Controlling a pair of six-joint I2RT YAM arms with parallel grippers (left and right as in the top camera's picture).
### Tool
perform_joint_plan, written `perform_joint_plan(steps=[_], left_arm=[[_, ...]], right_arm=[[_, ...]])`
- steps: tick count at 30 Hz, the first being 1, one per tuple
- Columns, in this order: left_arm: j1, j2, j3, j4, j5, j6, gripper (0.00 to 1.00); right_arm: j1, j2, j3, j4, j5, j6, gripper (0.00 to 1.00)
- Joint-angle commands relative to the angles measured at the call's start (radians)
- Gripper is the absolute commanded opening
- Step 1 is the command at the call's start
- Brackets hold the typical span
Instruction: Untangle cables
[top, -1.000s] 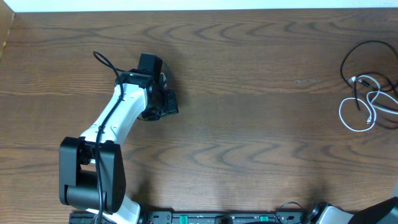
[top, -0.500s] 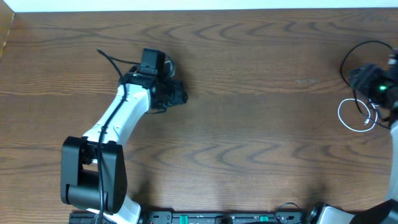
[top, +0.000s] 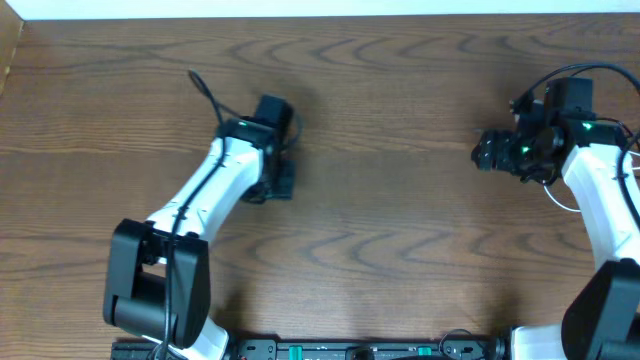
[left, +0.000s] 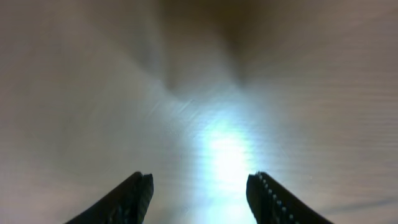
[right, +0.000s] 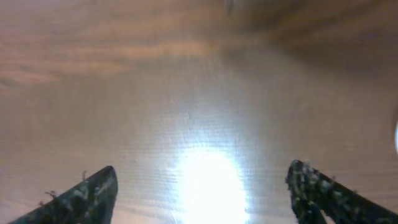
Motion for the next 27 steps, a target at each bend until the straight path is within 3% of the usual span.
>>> perform_joint_plan(steps=[1, 3, 6, 11, 17, 21, 22, 23, 24, 27], left_arm=[[0.079, -0.012, 0.019, -0.076, 0.023, -0.042, 0.54], [0.124, -0.016, 0.018, -0.127, 0.116, -0.005, 0.54], [0.160, -0.023, 0.017, -0.179, 0.143, 0.011, 0.54], [0.166, -0.117, -0.022, -0.216, 0.142, 0.023, 0.54], [0.166, -0.373, -0.135, -0.132, 0.108, 0.023, 0.54], [0.166, -0.621, -0.263, -0.030, 0.110, 0.022, 0.54], [0.166, -0.691, -0.291, -0.010, 0.113, 0.022, 0.69], [0.166, -0.750, -0.313, 0.006, 0.114, 0.021, 0.77], [0.166, -0.821, -0.335, 0.021, 0.111, 0.022, 0.94], [0.166, -0.978, -0.372, 0.055, 0.100, 0.022, 0.94]], right_arm=[[0.016, 0.014, 0.006, -0.057, 0.037, -0.014, 0.84], [0.027, 0.009, 0.006, -0.107, 0.052, -0.006, 0.89], [0.048, 0.006, 0.006, -0.176, 0.092, 0.040, 0.99], [0.102, -0.003, -0.012, -0.208, 0.168, 0.055, 0.99], [0.167, -0.166, -0.167, -0.075, 0.182, 0.100, 0.99], [0.179, -0.397, -0.320, 0.017, 0.196, 0.099, 0.99], [0.179, -0.468, -0.355, 0.034, 0.211, 0.099, 0.99], [0.179, -0.529, -0.380, 0.045, 0.222, 0.099, 0.99], [0.179, -0.603, -0.405, 0.057, 0.234, 0.099, 0.99], [0.179, -0.778, -0.450, 0.080, 0.258, 0.099, 0.99]])
